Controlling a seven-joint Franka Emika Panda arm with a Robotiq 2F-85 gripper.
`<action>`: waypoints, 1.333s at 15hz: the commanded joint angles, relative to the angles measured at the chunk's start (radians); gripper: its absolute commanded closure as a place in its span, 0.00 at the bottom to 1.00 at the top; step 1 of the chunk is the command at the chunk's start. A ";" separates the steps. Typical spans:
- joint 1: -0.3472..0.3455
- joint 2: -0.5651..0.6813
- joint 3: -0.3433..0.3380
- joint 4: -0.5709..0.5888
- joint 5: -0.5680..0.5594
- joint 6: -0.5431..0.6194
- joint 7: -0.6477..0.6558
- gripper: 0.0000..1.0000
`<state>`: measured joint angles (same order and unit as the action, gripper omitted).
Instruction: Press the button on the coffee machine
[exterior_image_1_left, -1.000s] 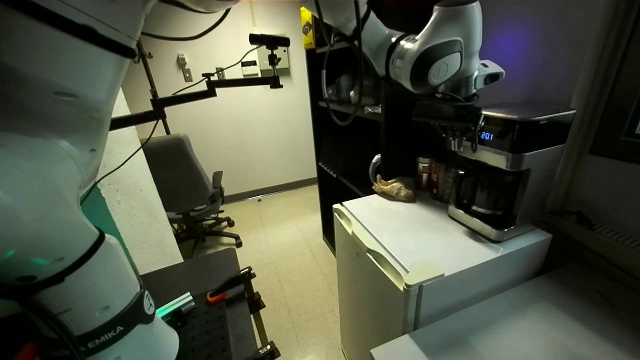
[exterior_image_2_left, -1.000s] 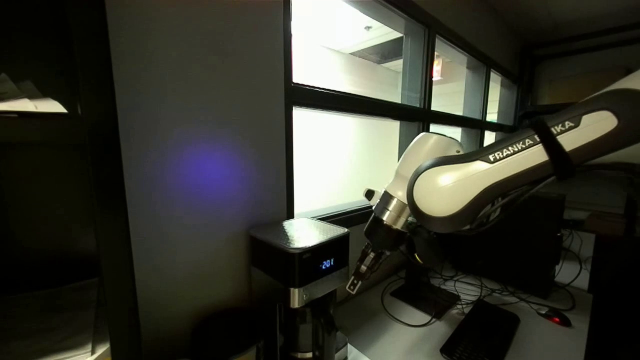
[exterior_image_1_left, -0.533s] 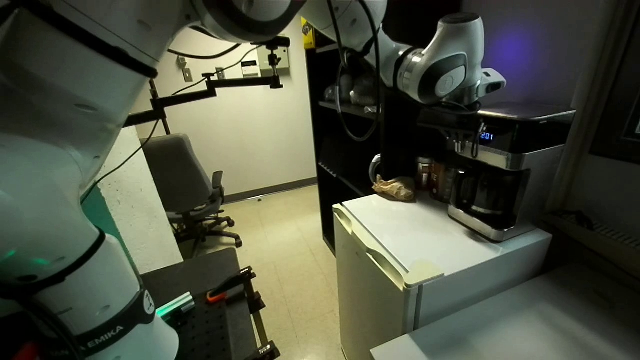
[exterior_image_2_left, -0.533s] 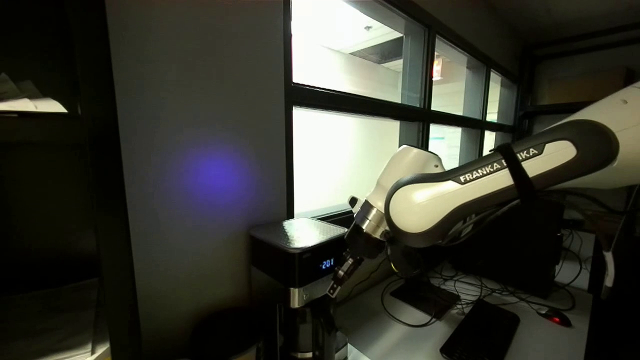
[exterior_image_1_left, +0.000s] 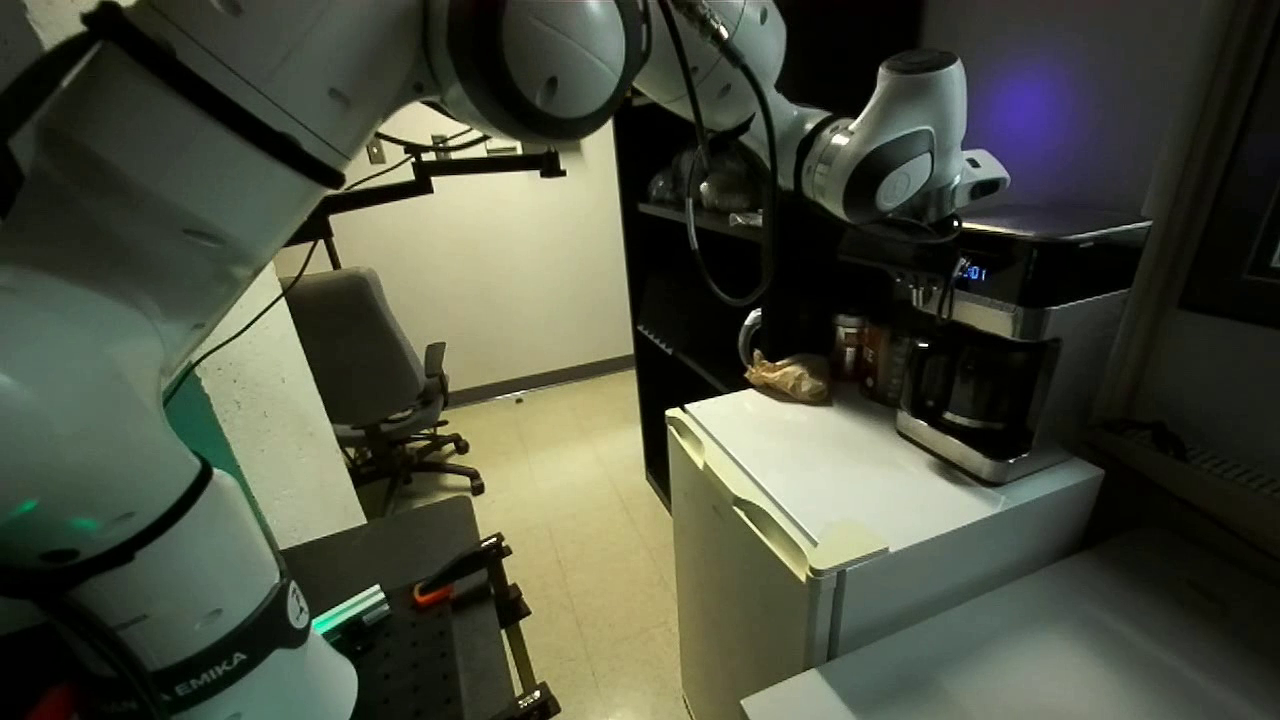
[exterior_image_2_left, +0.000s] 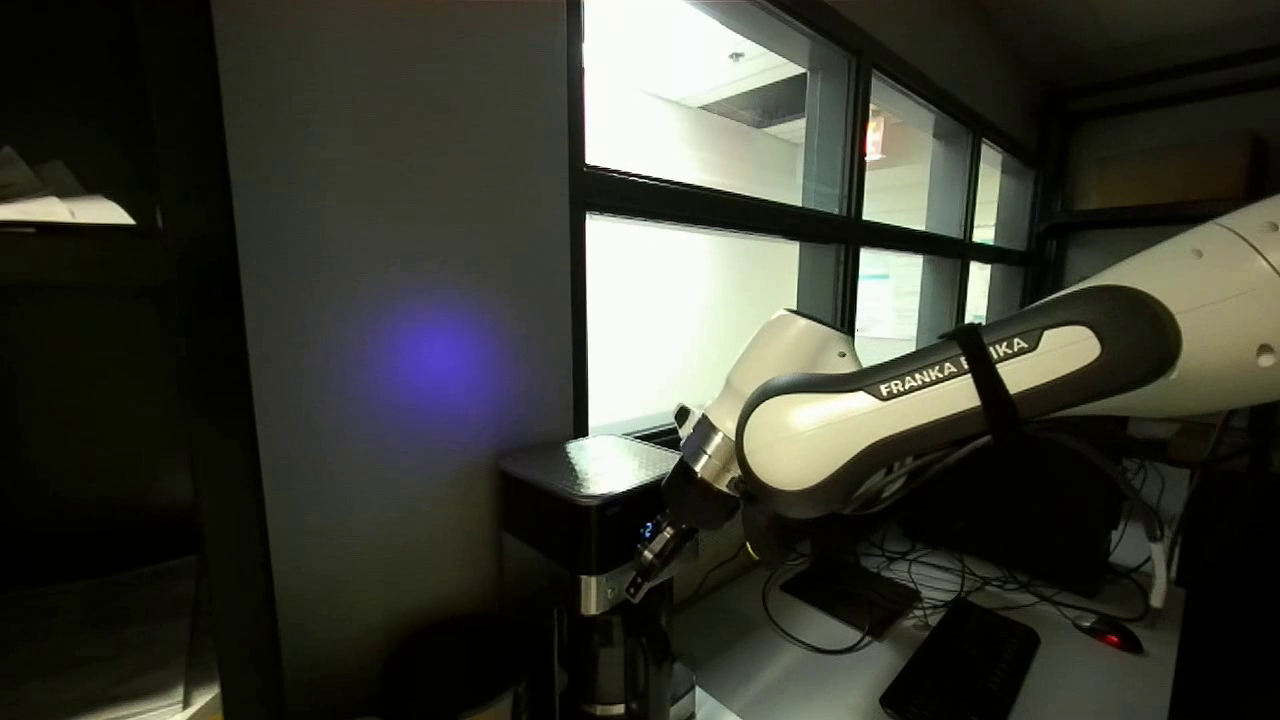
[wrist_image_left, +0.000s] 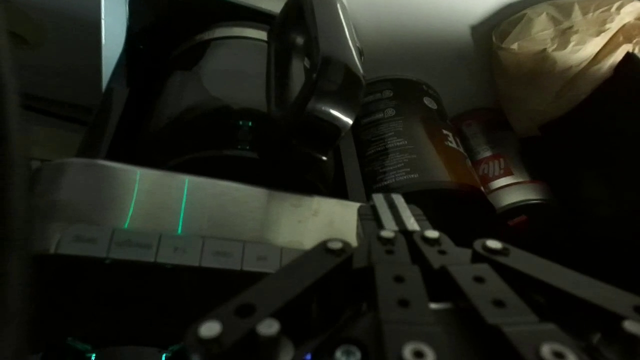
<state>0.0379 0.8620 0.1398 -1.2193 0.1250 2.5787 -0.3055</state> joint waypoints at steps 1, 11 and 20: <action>0.011 0.066 0.001 0.101 -0.029 -0.013 0.042 1.00; 0.019 0.107 0.002 0.157 -0.028 -0.019 0.052 1.00; 0.022 0.113 0.005 0.162 -0.028 -0.020 0.047 1.00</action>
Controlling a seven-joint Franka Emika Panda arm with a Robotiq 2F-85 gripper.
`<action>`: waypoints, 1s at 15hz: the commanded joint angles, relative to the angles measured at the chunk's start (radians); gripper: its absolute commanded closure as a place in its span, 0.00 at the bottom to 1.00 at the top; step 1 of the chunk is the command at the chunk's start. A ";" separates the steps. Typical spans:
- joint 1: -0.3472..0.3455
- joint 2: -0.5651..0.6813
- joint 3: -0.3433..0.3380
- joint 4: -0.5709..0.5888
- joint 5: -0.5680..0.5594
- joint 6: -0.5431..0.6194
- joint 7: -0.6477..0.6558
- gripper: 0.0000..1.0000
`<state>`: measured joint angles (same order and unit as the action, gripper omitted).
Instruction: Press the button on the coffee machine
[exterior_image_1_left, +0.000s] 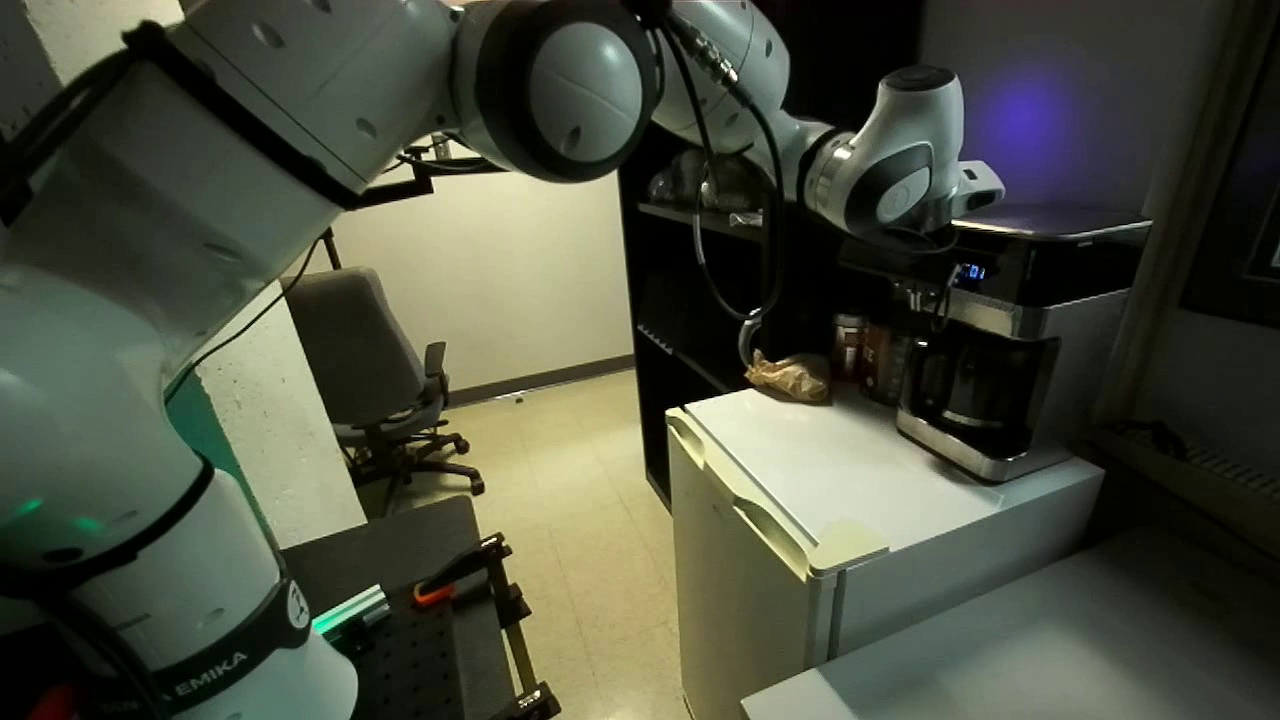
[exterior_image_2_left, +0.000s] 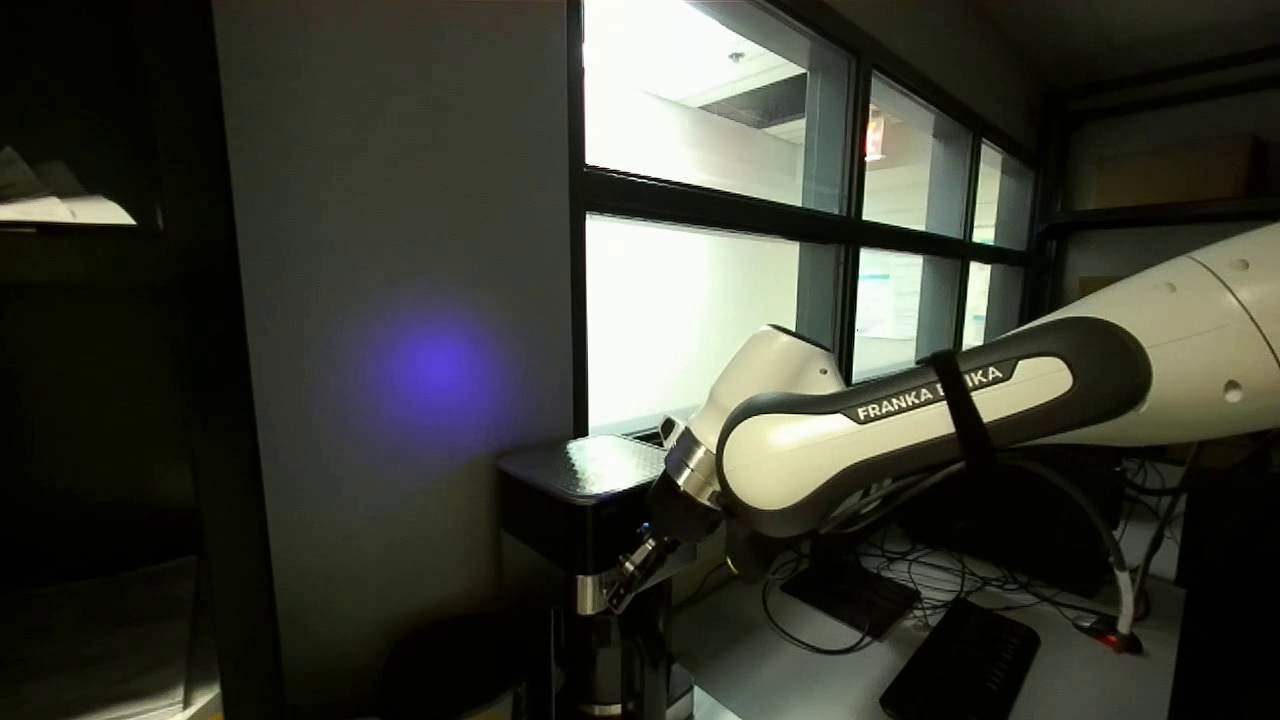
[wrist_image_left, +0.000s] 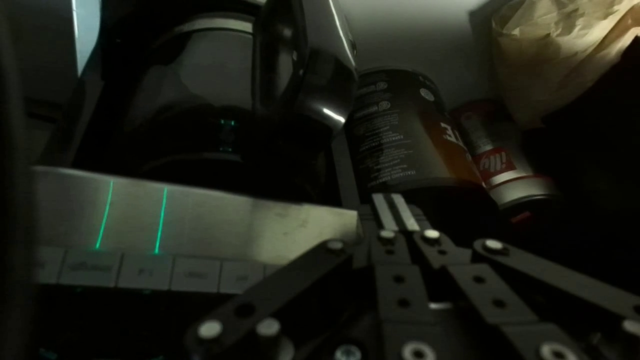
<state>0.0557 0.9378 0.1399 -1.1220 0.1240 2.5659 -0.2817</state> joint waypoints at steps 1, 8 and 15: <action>0.004 0.039 0.005 0.066 -0.027 -0.007 0.023 1.00; 0.000 0.017 0.011 0.028 -0.025 0.036 0.012 1.00; -0.001 -0.013 0.019 -0.027 -0.034 0.115 0.004 1.00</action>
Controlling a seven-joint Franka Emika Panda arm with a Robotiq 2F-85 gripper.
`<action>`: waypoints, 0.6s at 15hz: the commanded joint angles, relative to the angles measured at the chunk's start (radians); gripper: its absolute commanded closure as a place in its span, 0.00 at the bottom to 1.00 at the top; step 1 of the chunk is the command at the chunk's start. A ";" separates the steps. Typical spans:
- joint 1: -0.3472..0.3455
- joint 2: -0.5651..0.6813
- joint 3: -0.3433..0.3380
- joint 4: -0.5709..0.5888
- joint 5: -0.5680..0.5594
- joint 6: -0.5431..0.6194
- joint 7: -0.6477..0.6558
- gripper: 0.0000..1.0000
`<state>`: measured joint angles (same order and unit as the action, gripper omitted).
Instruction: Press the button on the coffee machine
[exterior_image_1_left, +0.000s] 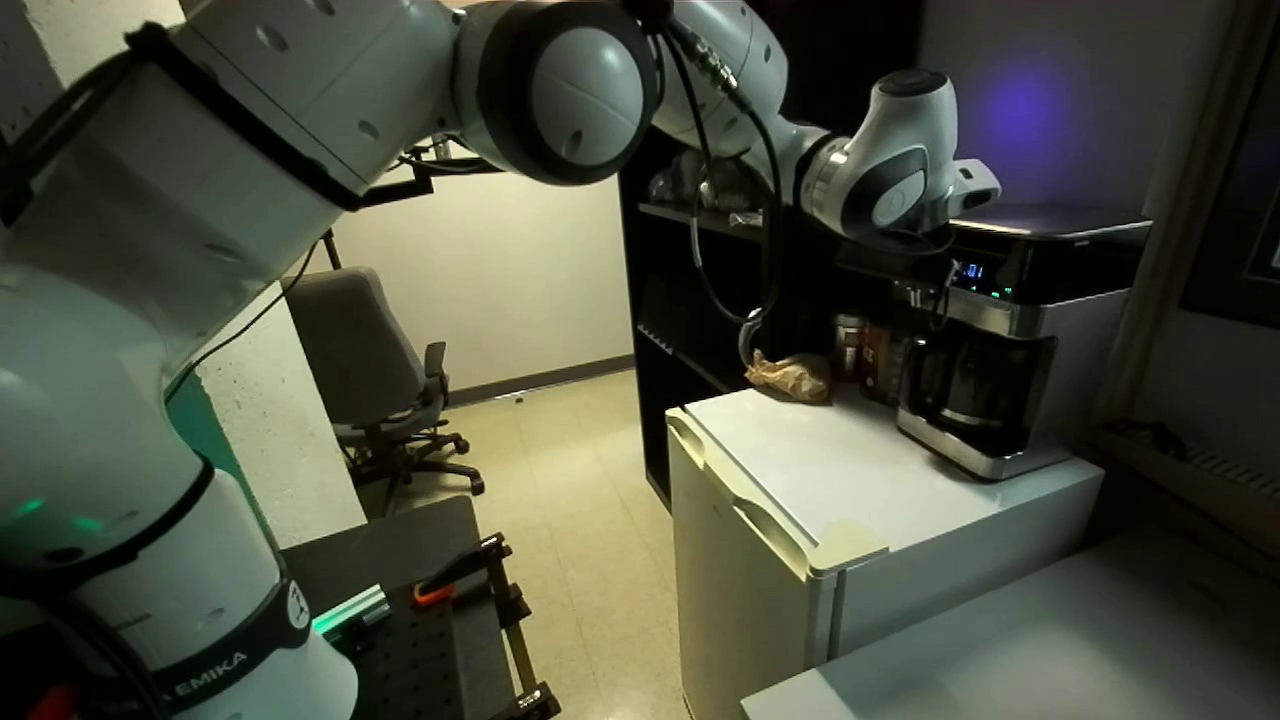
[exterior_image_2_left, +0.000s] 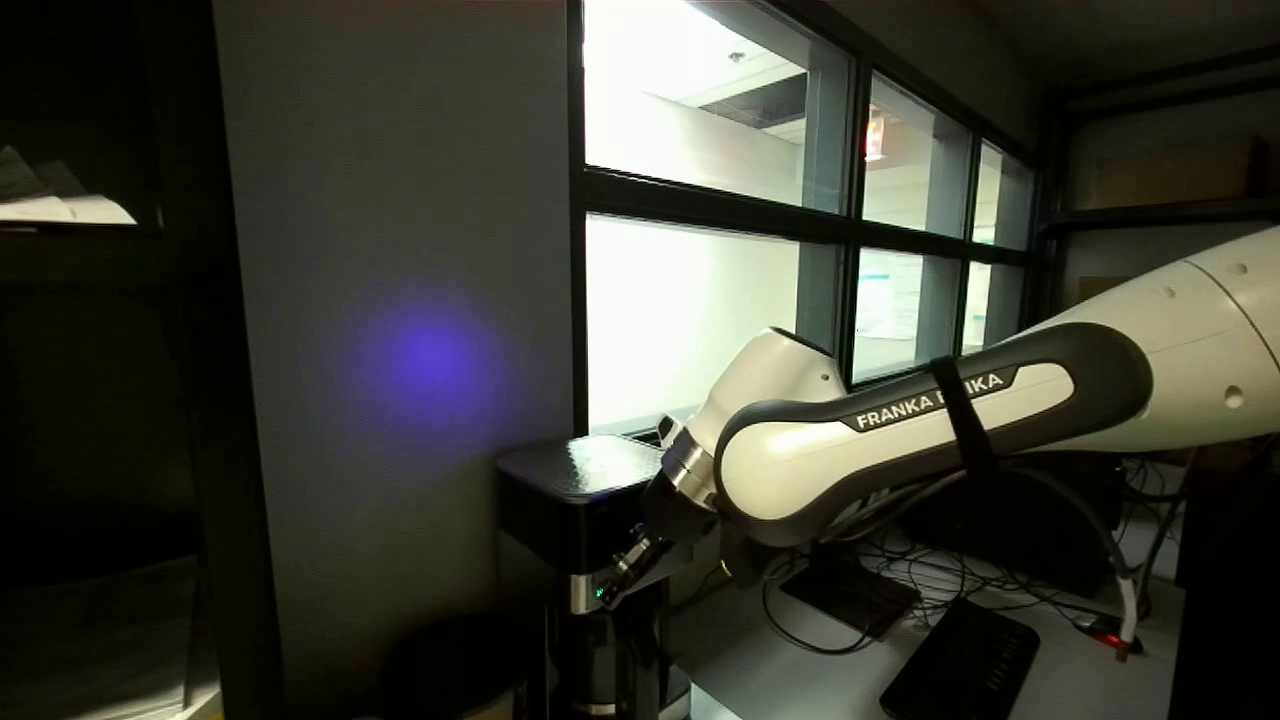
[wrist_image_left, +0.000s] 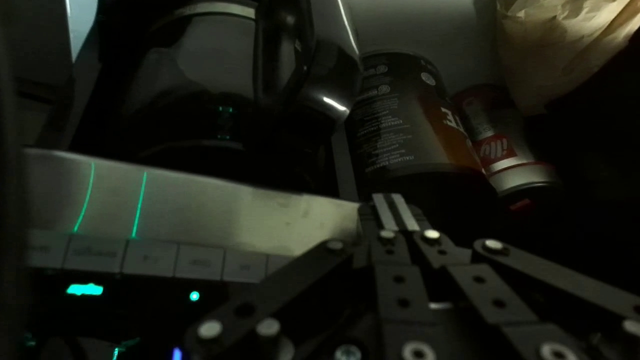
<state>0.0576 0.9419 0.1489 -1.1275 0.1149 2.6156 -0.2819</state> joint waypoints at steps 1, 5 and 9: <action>-0.003 -0.020 0.013 -0.025 -0.026 0.073 0.004 1.00; -0.005 -0.026 0.018 -0.034 -0.031 0.091 0.006 1.00; -0.007 -0.031 0.020 -0.046 -0.032 0.077 0.006 1.00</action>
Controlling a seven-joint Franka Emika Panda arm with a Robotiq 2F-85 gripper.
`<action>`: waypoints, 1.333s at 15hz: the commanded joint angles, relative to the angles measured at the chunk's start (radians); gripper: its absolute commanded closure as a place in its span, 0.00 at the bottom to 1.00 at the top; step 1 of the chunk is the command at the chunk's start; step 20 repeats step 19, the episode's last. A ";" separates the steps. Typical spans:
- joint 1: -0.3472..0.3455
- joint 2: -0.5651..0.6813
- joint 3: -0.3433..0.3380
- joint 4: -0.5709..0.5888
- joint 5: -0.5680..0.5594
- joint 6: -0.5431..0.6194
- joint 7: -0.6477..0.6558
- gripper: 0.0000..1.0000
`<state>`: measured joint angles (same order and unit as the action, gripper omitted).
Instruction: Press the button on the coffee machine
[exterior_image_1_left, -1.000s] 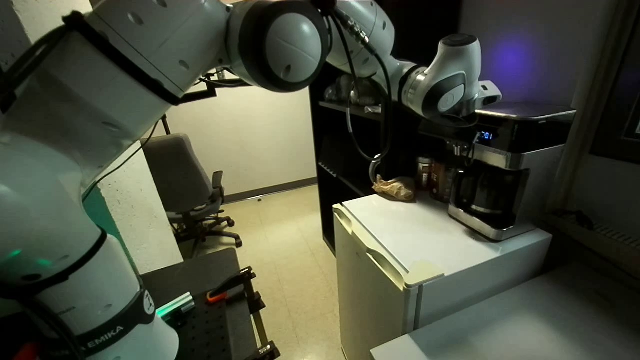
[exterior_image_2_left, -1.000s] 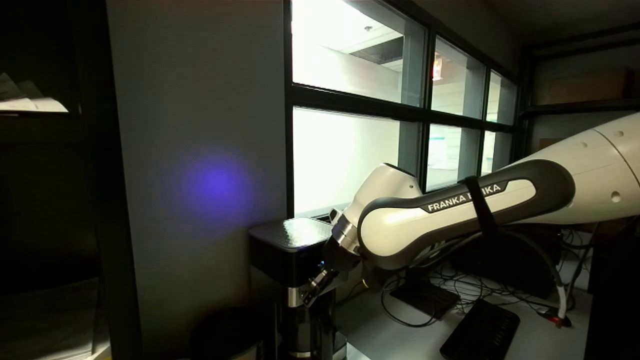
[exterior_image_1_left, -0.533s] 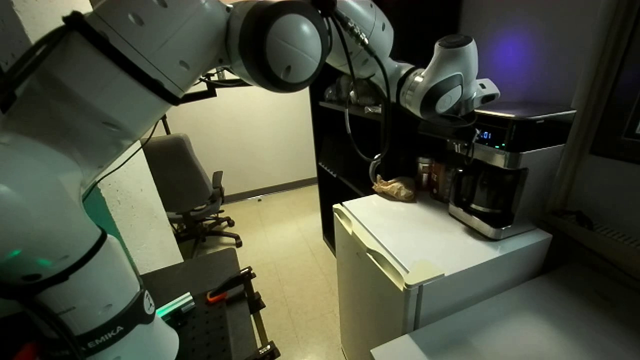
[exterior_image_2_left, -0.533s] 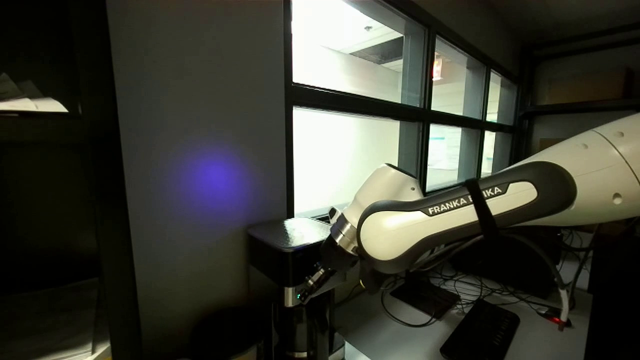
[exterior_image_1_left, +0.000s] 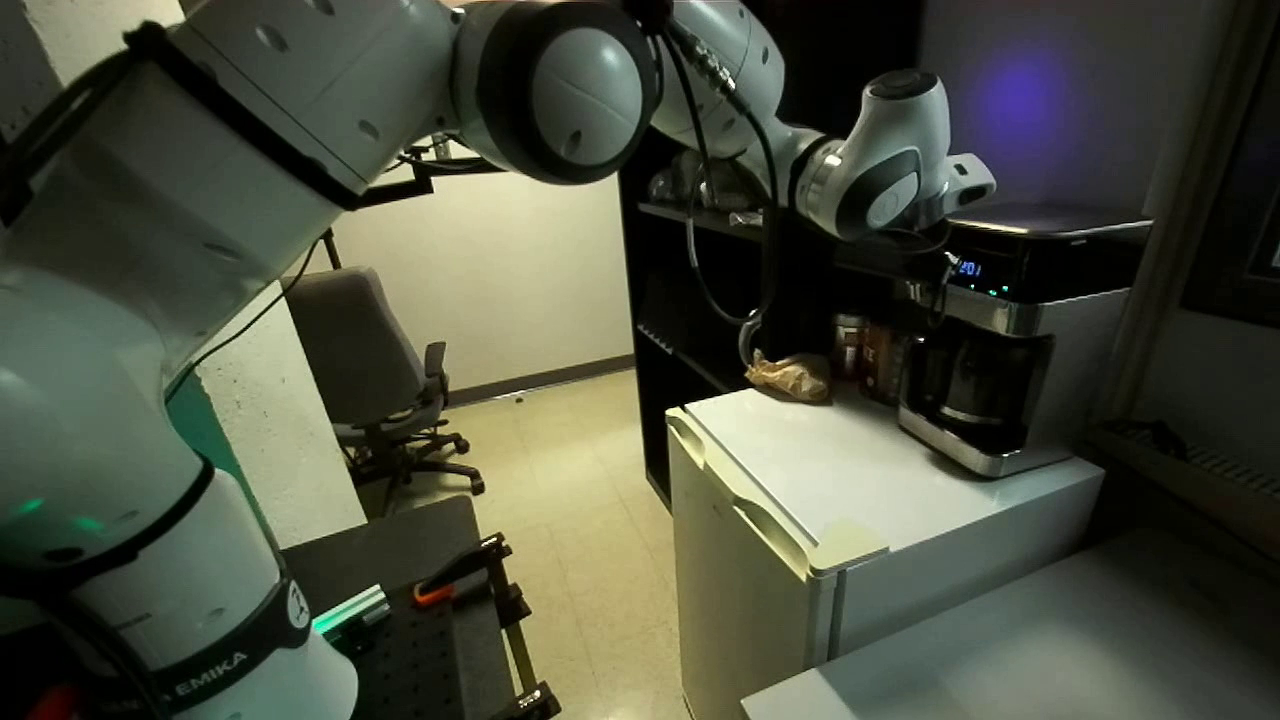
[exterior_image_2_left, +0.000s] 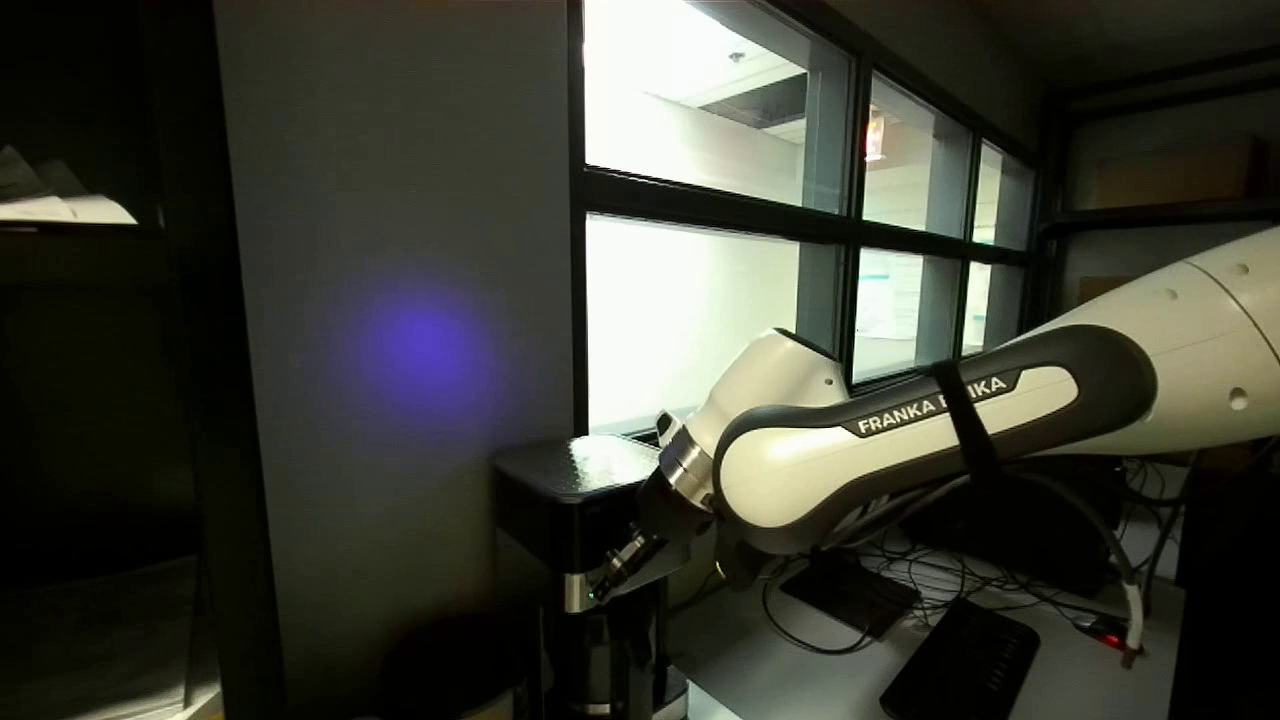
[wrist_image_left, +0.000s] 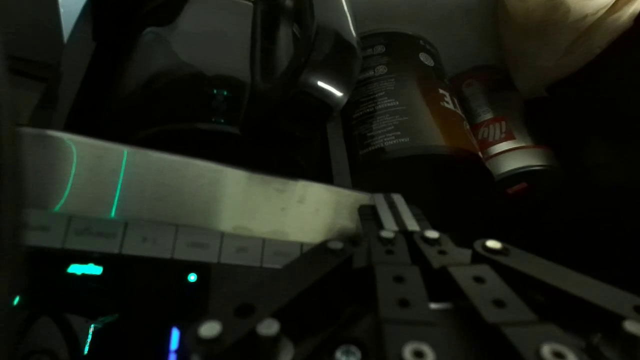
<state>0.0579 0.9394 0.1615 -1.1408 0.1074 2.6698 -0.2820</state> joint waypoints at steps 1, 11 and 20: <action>-0.011 -0.043 0.012 -0.053 -0.022 0.013 0.004 1.00; -0.029 -0.246 0.021 -0.364 -0.039 -0.003 -0.021 1.00; -0.042 -0.351 0.025 -0.527 -0.037 0.015 -0.047 1.00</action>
